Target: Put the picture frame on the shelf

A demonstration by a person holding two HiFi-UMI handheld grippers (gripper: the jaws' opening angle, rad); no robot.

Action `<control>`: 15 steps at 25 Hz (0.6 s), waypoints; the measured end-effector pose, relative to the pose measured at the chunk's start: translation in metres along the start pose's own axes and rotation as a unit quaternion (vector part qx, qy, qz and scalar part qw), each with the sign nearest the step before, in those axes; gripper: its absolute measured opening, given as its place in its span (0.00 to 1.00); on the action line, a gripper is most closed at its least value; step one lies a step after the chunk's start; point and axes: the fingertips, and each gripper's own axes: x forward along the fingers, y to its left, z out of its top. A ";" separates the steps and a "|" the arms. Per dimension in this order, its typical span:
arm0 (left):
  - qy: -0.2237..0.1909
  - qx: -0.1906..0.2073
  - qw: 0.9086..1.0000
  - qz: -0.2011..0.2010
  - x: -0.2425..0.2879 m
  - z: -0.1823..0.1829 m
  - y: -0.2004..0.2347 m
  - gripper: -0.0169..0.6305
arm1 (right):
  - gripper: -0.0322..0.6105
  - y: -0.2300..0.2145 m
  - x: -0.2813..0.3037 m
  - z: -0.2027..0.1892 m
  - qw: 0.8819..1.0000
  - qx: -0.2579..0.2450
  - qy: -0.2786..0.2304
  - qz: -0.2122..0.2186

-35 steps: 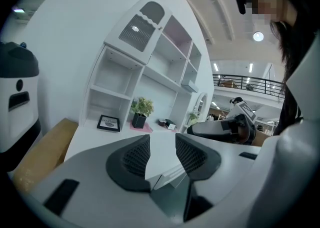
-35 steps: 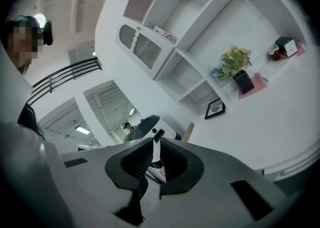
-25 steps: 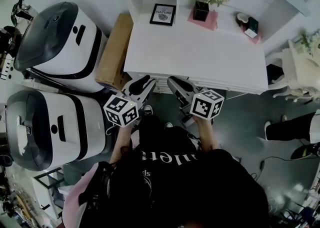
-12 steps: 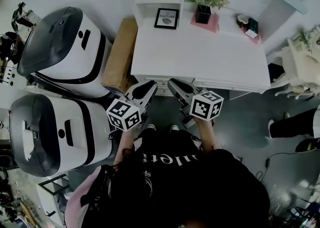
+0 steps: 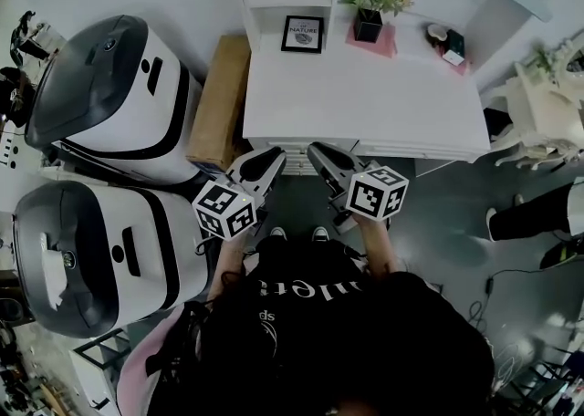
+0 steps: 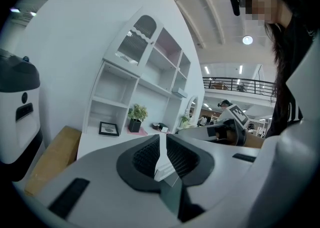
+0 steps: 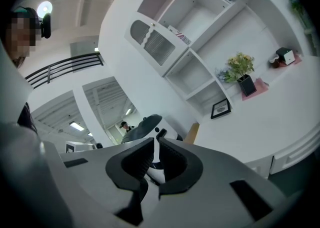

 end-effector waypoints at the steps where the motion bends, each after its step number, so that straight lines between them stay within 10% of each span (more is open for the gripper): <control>1: 0.000 0.000 1.000 -0.002 0.000 0.001 0.000 0.11 | 0.15 0.000 0.000 0.000 1.000 -0.001 0.000 -0.002; 15: -0.011 0.007 1.000 -0.011 -0.009 0.012 0.008 0.11 | 0.15 0.010 0.008 0.006 1.000 -0.024 -0.010 -0.014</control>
